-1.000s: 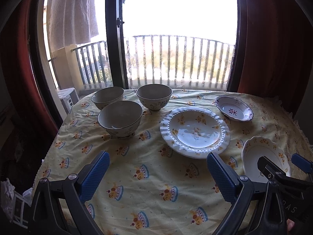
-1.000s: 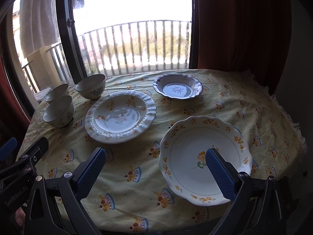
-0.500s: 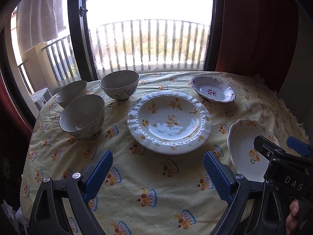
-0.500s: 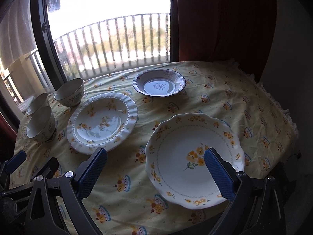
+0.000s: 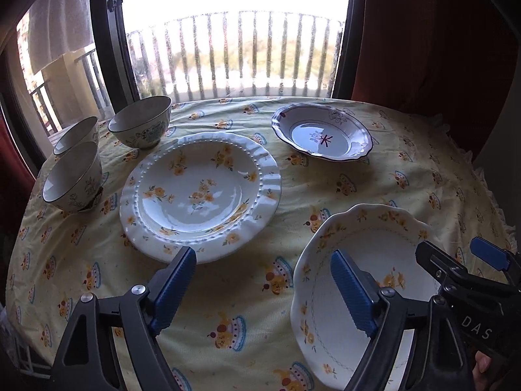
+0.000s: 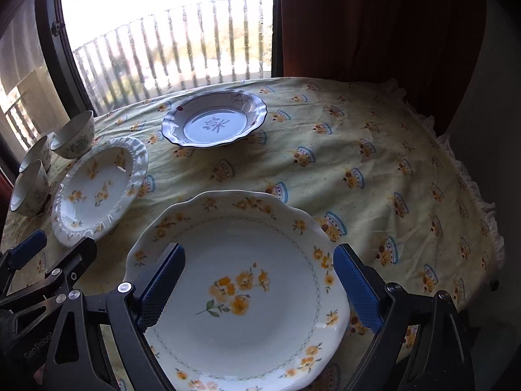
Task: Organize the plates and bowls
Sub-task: 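Move the right gripper toward the rim of the large scalloped flower plate, then grasp the scalloped plate rim with the right gripper and lift it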
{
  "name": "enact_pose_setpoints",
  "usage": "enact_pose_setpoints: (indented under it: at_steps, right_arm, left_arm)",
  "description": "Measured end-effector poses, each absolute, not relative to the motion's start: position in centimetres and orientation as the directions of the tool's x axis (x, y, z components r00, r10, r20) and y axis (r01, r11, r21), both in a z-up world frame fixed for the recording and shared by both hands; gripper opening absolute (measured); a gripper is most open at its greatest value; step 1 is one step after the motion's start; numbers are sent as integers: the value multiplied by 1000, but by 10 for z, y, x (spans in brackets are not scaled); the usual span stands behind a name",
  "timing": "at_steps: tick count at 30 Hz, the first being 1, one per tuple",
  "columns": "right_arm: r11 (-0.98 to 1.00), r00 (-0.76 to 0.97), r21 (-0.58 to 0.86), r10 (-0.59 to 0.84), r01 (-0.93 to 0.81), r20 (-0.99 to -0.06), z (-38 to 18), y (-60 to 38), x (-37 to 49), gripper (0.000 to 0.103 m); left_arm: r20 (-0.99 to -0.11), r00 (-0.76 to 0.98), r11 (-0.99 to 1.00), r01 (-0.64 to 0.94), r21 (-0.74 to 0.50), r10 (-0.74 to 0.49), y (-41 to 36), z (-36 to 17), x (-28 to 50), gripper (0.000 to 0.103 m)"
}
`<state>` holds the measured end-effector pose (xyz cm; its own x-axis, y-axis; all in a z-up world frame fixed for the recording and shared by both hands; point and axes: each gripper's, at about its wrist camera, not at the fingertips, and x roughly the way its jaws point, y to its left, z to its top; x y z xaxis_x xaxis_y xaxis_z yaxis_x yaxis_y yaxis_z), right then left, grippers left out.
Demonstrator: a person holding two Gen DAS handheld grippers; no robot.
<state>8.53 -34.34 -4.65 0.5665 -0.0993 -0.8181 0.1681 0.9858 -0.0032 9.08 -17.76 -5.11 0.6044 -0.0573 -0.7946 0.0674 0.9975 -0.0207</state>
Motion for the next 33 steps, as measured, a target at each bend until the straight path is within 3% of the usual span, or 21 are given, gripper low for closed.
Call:
enact_pose_setpoints:
  at_steps: [15,19,23,33]
  right_arm:
    - [997,427,64,45,31,-903,-103,-393,106,93]
    - [997,380,74,59,25,-923,-116,-398,106,88]
    - [996,331,92,86,1,-940,-127,-398,108,76]
    - [995,307,102,94,9,-947,-126,-396,113,72]
  left_arm:
    - [-905,424,997,-74,1,32,-222,-107,93,76]
    - [-916,400,997,-77,-4,27,-228,-114,90,72]
    - [-922,387,997,-76,-3,26,-232,-118,89,70]
    - [-925,378,994,-105,12,51,-232,-116,96,67]
